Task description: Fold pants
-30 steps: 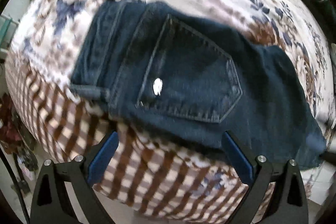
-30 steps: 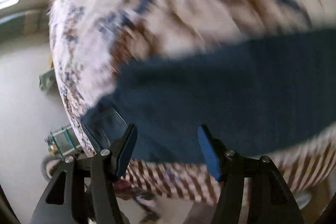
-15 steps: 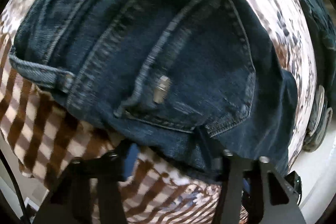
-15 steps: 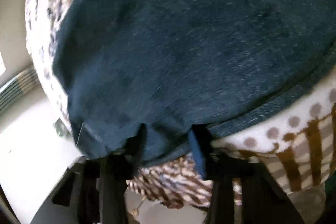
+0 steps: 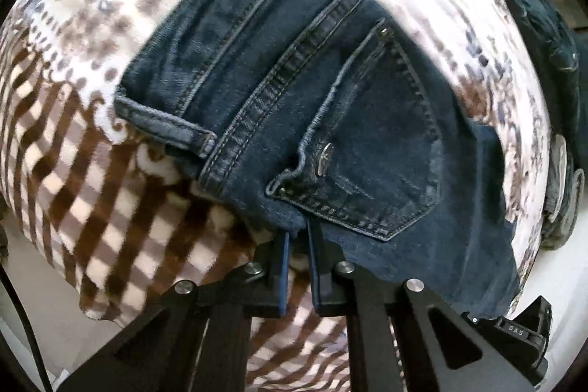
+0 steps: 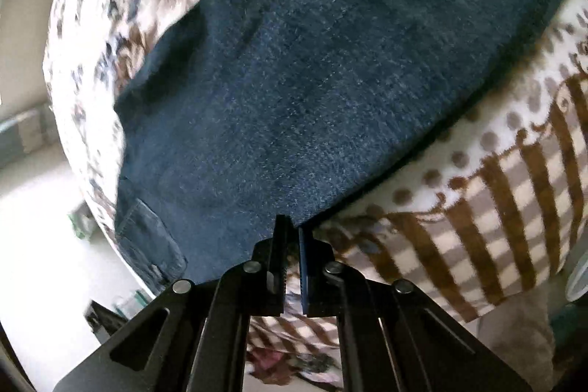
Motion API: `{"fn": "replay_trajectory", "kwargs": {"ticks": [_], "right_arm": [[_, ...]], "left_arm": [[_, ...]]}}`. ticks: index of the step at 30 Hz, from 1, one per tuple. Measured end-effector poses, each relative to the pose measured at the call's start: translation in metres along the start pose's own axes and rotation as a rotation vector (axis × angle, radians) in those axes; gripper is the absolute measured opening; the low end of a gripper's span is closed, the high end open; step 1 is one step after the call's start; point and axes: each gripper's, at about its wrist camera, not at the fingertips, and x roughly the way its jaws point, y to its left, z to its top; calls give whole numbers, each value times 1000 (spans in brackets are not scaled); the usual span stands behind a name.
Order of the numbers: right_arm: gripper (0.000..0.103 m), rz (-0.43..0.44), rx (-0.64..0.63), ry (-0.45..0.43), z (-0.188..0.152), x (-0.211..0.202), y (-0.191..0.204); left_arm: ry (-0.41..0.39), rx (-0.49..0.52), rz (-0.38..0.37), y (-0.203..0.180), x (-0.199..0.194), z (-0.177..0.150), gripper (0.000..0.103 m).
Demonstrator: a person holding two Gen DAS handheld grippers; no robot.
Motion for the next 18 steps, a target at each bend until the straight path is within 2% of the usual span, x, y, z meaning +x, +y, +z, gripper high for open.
{"fn": "replay_trajectory", "kwargs": {"ticks": [3, 4, 6, 7, 8, 9, 11, 12, 14, 16, 18], "right_arm": [[5, -56, 18, 71, 8, 30, -1], [5, -51, 12, 112, 11, 41, 0], [6, -43, -15, 134, 16, 46, 4], [6, -26, -38, 148, 19, 43, 9], [11, -10, -52, 149, 19, 40, 11], [19, 2, -70, 142, 20, 33, 15], [63, 17, -99, 100, 21, 15, 18], [66, 39, -105, 64, 23, 2, 17], [66, 64, -106, 13, 28, -20, 12], [66, 67, -83, -40, 41, -46, -1], [66, 74, -24, -142, 61, -82, -21]], "left_arm": [[20, 12, 14, -6, 6, 11, 7], [21, 24, 20, -10, 5, 13, 10], [13, 81, 59, -26, -5, 13, 12], [4, 125, 88, -40, -9, 12, 18], [-4, 167, 100, -53, -16, 7, 30], [-17, 226, 114, -70, -21, 2, 36], [-49, 334, 136, -106, -25, -8, 66], [-70, 392, 137, -127, -27, -15, 73], [-102, 492, 153, -171, -24, -26, 98], [-109, 599, 166, -221, -14, -40, 100], [-92, 662, 174, -255, -3, -54, 100]]}}
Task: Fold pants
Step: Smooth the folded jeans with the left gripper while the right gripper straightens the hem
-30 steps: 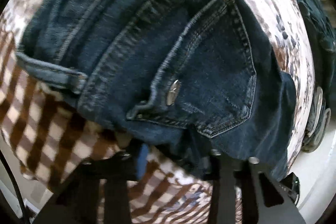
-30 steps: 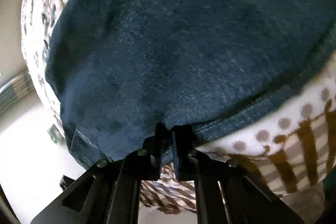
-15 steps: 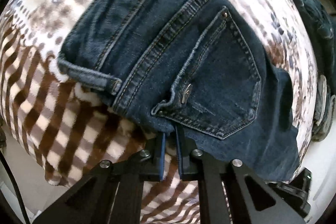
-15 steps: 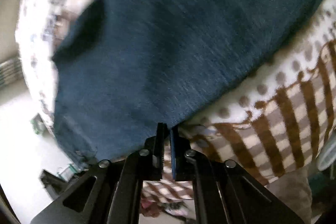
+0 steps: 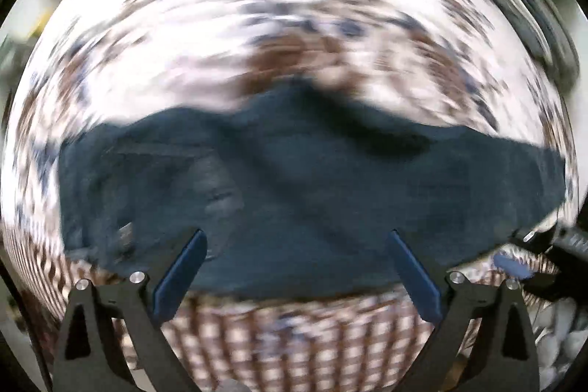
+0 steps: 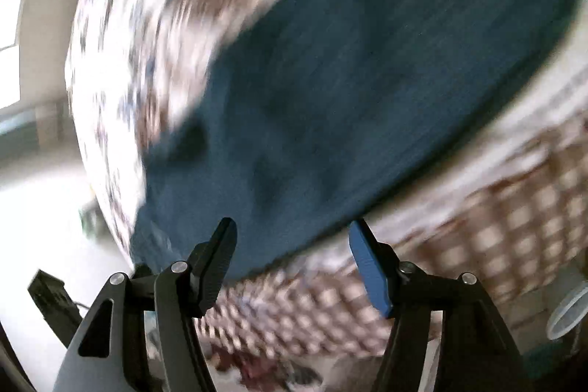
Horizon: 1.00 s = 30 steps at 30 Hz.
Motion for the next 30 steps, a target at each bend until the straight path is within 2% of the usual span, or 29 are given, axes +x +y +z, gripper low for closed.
{"fn": "replay_trajectory", "kwargs": {"ticks": [2, 5, 7, 9, 13, 17, 20, 26, 30], "right_arm": [[66, 8, 56, -102, 28, -37, -34], [66, -18, 154, -285, 75, -104, -96], [66, -32, 223, -353, 108, -136, -141], [66, 0, 300, -406, 145, -158, -185], [66, 34, 381, -401, 203, -170, -245], [64, 69, 420, -354, 242, -153, -277], [63, 60, 447, -352, 247, -144, -284], [63, 60, 387, -481, 239, -180, -266], [63, 61, 373, -382, 254, -159, -269]], "left_arm": [[5, 45, -1, -32, 3, 0, 100], [31, 103, 39, -98, 25, 21, 100], [58, 136, 55, -143, 43, 31, 100], [89, 162, 55, -183, 59, 35, 100], [150, 234, 83, -246, 97, 52, 100], [176, 300, 138, -277, 126, 61, 100], [207, 281, 149, -277, 142, 68, 103], [216, 253, 144, -272, 155, 78, 103], [233, 253, 158, -280, 158, 79, 103]]}}
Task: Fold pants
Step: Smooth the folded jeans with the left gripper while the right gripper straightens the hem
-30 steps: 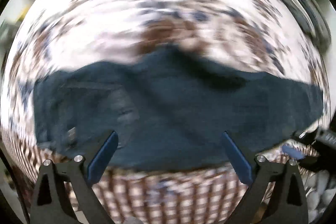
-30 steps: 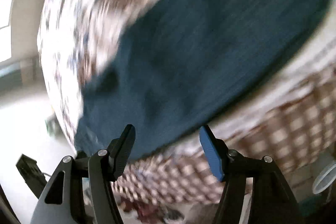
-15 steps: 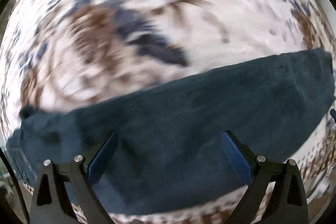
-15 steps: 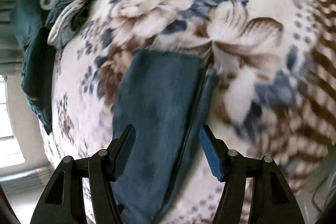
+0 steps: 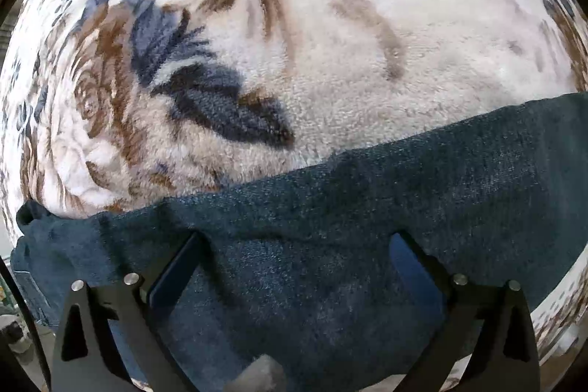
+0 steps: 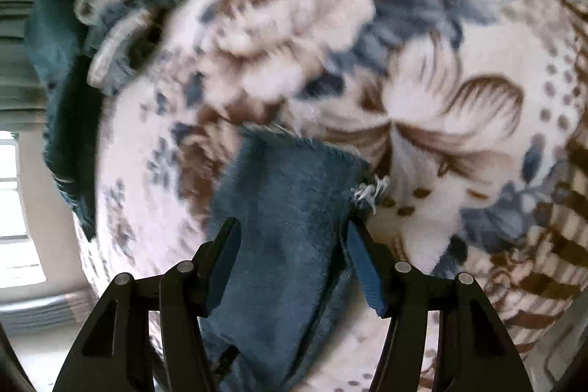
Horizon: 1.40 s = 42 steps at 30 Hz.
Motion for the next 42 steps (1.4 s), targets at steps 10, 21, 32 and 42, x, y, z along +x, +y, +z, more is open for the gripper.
{"fn": "replay_trajectory", "kwargs": {"ticks": [10, 21, 32, 42], "right_arm": [[58, 44, 16, -87, -2, -31, 5], [12, -6, 16, 33, 1, 21, -10], [20, -41, -30, 107, -1, 11, -21], [71, 336, 23, 146, 3, 32, -64]], "left_arm": [[-100, 20, 40, -47, -53, 0, 103], [-81, 79, 32, -96, -59, -9, 103], [-52, 54, 41, -86, -54, -16, 103], [-26, 19, 8, -73, -30, -28, 103]]}}
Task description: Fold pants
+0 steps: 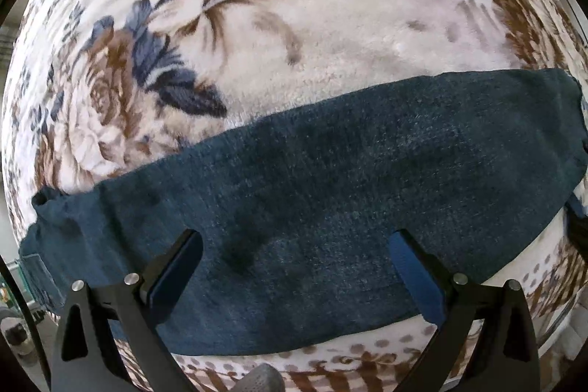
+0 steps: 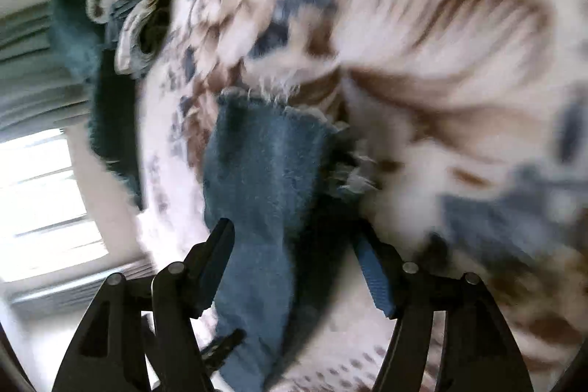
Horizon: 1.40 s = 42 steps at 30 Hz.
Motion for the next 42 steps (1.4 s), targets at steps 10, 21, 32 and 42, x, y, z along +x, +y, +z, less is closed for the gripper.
{"fn": "replay_trajectory", "kwargs": {"ticks": [10, 21, 32, 42], "right_arm": [[25, 124, -82, -63, -5, 56, 27], [11, 47, -37, -143, 14, 25, 24], [7, 49, -44, -118, 4, 56, 41], [7, 18, -279, -212, -68, 8, 126]], "left_arm": [[9, -12, 21, 4, 14, -6, 103], [-10, -71, 2, 37, -1, -11, 103], [-24, -132, 14, 97, -8, -34, 103], [-42, -235, -3, 202, -22, -64, 103]]}}
